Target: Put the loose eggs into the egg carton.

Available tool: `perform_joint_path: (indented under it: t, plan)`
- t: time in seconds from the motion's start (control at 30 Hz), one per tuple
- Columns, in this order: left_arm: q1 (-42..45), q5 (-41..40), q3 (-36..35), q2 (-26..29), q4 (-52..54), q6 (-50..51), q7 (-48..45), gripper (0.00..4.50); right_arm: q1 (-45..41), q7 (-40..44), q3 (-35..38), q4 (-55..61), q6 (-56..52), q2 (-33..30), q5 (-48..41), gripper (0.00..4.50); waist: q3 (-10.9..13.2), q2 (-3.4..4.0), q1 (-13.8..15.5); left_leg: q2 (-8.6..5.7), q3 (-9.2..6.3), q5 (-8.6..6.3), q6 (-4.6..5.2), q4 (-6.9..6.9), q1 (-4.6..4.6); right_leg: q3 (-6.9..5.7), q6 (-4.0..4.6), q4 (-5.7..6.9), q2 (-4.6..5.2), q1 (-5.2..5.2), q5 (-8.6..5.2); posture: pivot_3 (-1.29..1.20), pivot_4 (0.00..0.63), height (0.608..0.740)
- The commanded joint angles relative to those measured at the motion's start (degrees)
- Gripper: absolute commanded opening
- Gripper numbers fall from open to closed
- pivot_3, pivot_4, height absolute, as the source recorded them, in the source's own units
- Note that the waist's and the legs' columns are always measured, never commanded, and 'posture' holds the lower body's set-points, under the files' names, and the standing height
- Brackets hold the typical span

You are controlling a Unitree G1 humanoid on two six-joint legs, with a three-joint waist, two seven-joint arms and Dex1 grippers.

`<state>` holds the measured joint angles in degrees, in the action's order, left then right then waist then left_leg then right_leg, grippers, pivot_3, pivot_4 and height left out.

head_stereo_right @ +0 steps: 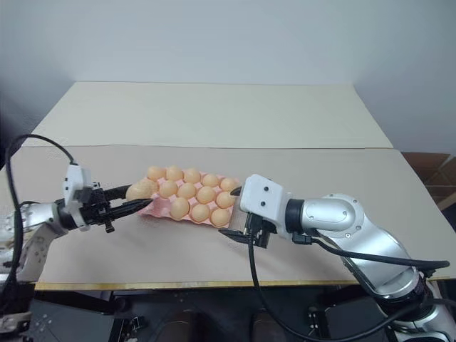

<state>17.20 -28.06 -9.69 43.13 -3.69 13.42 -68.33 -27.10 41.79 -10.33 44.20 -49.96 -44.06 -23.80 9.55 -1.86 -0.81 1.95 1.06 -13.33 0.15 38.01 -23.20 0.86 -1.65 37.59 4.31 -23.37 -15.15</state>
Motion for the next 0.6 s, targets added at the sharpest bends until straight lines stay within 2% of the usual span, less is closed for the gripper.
perform_joint_path:
  t: [0.03,0.23,0.43,0.6]
  plan:
    - [3.49,2.23,1.94,-0.32,-4.28,-3.19,-1.9,1.56,0.81,-2.35,2.2,3.77,-1.37,0.08,-0.44,4.5,0.0,0.0,0.06,0.0,0.02,0.0,0.0,0.0,0.0,-0.01,0.0,0.0,0.0,0.0,0.0,0.0,0.15,0.74]
    - [7.31,4.35,3.72,-1.74,-9.61,-7.26,-3.33,3.53,2.13,-4.58,2.83,5.33,-2.79,-0.02,-0.45,4.5,0.0,0.0,0.07,-0.01,0.12,0.0,0.0,0.03,-0.02,0.0,0.0,-0.01,0.01,0.02,0.0,0.0,0.15,0.74]
    - [6.25,2.93,2.19,-1.1,-8.56,-7.21,-5.45,3.53,2.28,-5.3,2.68,5.41,-2.99,0.14,-0.53,4.5,0.0,0.0,0.01,0.0,0.1,0.0,0.0,0.04,-0.03,0.0,-0.01,0.01,0.01,0.01,0.0,0.0,0.15,0.74]
    - [-0.76,0.91,-3.46,3.61,-3.39,-6.05,-6.08,3.53,2.1,-4.21,2.98,4.63,-1.96,-0.51,-0.73,4.5,0.0,0.0,-0.46,0.07,0.02,0.0,0.01,0.02,-0.04,0.05,-0.01,0.0,-0.01,-0.05,0.0,0.0,0.15,0.74]
